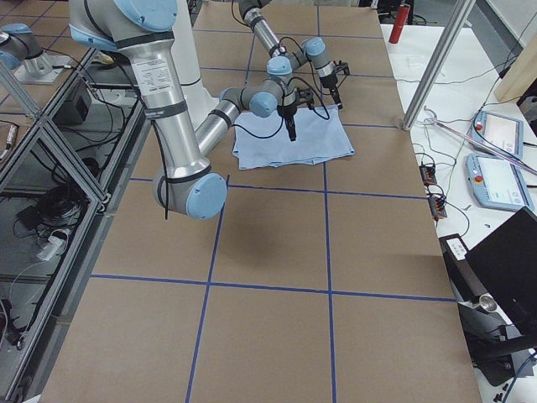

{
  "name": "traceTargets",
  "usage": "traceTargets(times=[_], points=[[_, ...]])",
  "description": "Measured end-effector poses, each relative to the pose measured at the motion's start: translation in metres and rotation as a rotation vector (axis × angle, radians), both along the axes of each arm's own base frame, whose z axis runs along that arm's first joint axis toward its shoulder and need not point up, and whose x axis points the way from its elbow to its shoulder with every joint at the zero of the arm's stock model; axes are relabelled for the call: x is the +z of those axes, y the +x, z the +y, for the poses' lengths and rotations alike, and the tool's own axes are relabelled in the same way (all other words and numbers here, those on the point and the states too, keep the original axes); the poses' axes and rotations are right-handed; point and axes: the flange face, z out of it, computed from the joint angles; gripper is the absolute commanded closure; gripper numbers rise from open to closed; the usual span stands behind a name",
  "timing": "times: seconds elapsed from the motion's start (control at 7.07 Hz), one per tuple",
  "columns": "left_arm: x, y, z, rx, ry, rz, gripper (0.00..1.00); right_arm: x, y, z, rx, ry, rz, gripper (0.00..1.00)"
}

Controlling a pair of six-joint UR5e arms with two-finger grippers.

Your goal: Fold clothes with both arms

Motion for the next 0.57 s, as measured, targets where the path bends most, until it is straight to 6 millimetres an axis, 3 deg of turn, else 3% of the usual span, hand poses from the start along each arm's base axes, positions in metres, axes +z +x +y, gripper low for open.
traceTargets(times=[0.14,0.28,0.42,0.57], points=[[0.0008,0.0017,0.001,0.003,-0.001,-0.002,0.46,0.0001,-0.0001,0.0,0.0,0.0,0.0,0.0],[0.0015,0.0024,0.0013,0.004,-0.002,-0.003,0.55,0.0002,-0.0001,-0.0001,0.0,0.0,0.0,0.0],[0.002,0.0028,0.0015,0.005,-0.003,-0.004,0.91,0.0002,0.0001,-0.0003,0.001,0.0,0.001,0.0],[0.0012,0.0029,0.0015,0.005,-0.003,-0.003,1.0,0.0003,0.0003,-0.0005,0.001,0.0,0.001,0.0]])
